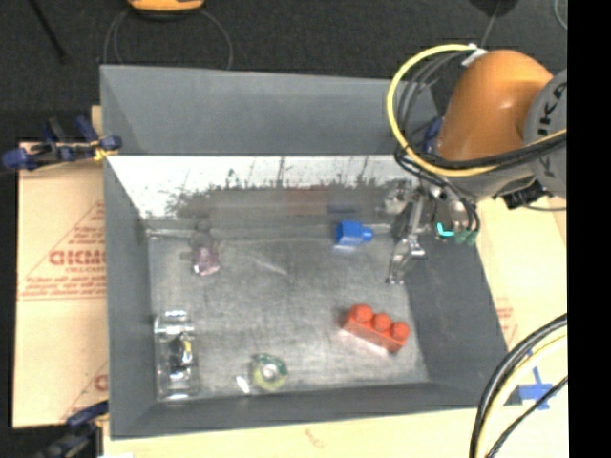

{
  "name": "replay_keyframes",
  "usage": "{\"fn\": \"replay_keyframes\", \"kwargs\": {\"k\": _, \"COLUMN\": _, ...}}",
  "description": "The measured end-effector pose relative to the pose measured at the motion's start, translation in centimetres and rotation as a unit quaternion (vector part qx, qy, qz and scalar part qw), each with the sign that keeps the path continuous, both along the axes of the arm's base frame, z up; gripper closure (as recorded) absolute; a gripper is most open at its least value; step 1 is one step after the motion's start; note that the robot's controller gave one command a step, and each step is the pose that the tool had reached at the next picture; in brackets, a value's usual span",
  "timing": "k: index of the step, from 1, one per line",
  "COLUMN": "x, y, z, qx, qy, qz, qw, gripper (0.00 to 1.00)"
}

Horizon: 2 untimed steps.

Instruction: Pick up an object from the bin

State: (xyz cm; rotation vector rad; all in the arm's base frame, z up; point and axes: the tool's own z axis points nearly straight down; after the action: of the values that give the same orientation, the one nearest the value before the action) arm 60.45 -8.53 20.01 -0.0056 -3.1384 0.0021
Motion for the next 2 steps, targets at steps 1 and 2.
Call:
{"fn": "replay_keyframes", "kwargs": {"k": 1, "x": -9.6, "y": -6.1, "z": -8.5, "qx": 0.001, "qy": 0.0017, "qz": 0.092, "qw": 0.9957, "gripper": 0.0}}
{"fn": "replay_keyframes", "kwargs": {"k": 2, "x": -9.1, "y": -2.0, "z": -12.7, "qx": -0.002, "qy": -0.0061, "qz": 0.152, "qw": 0.9883, "gripper": 0.0}}
